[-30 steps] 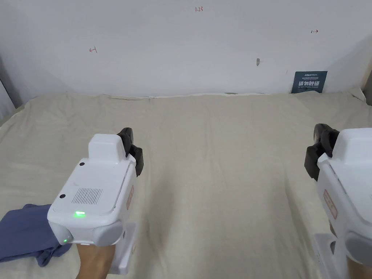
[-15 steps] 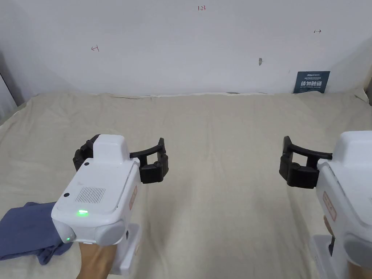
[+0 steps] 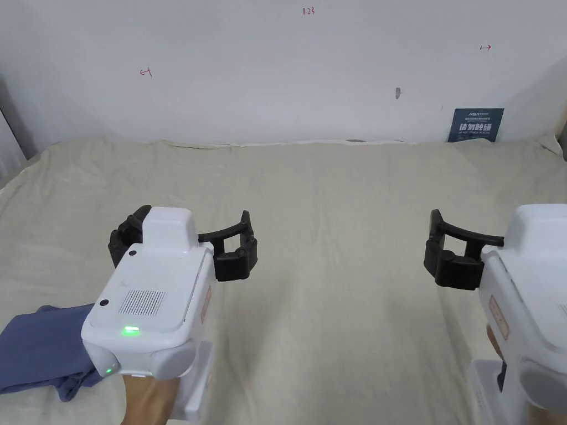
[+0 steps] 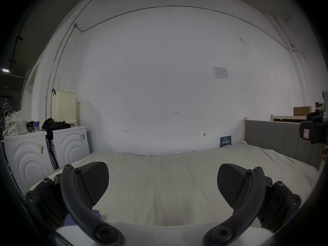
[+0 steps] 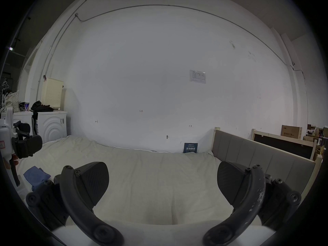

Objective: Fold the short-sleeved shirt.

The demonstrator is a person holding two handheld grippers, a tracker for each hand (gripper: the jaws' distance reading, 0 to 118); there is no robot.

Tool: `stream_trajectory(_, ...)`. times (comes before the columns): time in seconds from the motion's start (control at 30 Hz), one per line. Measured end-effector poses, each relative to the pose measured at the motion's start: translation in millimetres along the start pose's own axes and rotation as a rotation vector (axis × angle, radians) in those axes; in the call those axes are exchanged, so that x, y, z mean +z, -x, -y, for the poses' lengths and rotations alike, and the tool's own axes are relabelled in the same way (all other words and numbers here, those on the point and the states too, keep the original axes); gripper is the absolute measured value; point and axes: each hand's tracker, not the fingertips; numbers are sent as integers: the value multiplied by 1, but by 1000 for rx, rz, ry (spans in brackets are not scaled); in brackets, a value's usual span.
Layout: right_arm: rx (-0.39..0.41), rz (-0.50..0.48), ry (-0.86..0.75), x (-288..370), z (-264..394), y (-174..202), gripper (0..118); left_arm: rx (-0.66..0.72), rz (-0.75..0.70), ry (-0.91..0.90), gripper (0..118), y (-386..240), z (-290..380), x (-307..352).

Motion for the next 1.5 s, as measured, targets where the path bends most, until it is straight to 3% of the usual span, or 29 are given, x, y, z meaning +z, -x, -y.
stream_trajectory(1.5,-2,-9,-9,3,-1,0,118,1,-4,-17,118,3,-2,5)
